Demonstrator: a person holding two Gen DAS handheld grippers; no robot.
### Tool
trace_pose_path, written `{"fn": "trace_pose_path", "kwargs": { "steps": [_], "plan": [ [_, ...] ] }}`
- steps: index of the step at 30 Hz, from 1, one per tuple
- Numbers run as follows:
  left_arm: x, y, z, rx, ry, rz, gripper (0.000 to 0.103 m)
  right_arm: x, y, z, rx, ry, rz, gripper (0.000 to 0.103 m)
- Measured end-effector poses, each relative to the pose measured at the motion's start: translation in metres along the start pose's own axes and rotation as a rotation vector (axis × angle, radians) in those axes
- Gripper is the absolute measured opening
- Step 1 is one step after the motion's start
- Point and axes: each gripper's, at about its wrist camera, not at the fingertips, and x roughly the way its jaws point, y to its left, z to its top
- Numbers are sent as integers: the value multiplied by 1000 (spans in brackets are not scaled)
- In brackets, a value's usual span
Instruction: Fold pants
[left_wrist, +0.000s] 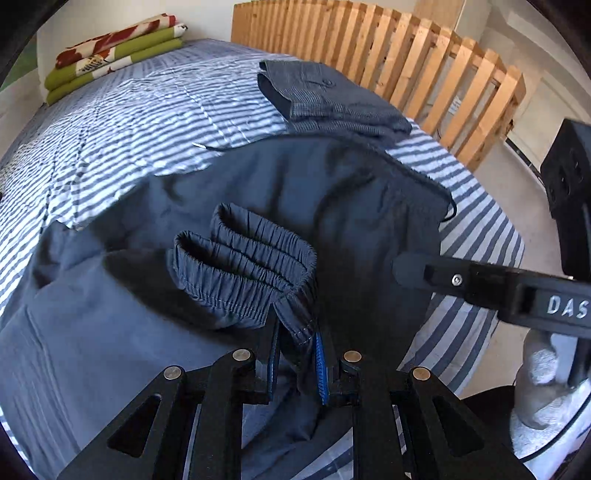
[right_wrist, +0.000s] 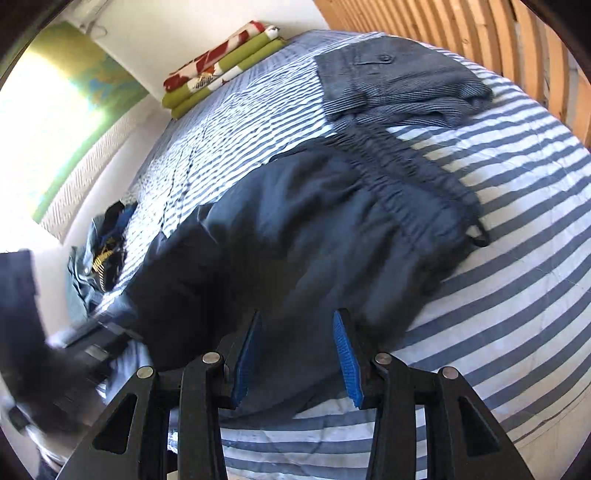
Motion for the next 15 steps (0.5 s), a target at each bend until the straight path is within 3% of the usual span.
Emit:
{"fn": "trace_pose_path", "kwargs": {
  "steps": [3,4,5,6,9,13,15],
  "plan": [
    [7,-5,0,-4,18,-37,32,2,-10,6,22,16,52,37],
    [5,-5,-1,-8,29,-80,42,5,-12,8,32,23,69,37],
    [-1,-5,-2,-6,28,-125,46,8,-15,10,44,28,87,37],
    [-11,-2,-3,4,17,-150,48,11,-16,11,54,33,110,37],
    [-54,10,-13,36,-56,-181,67,21,-19,15,76,62,184,38],
    [-88,47,-46,24,-84,-138,70,33,-23,18,103,96,213,39],
    [-88,66,-64,27,-57,-69,70,36,-23,20,105,100,212,40]
  ]
}}
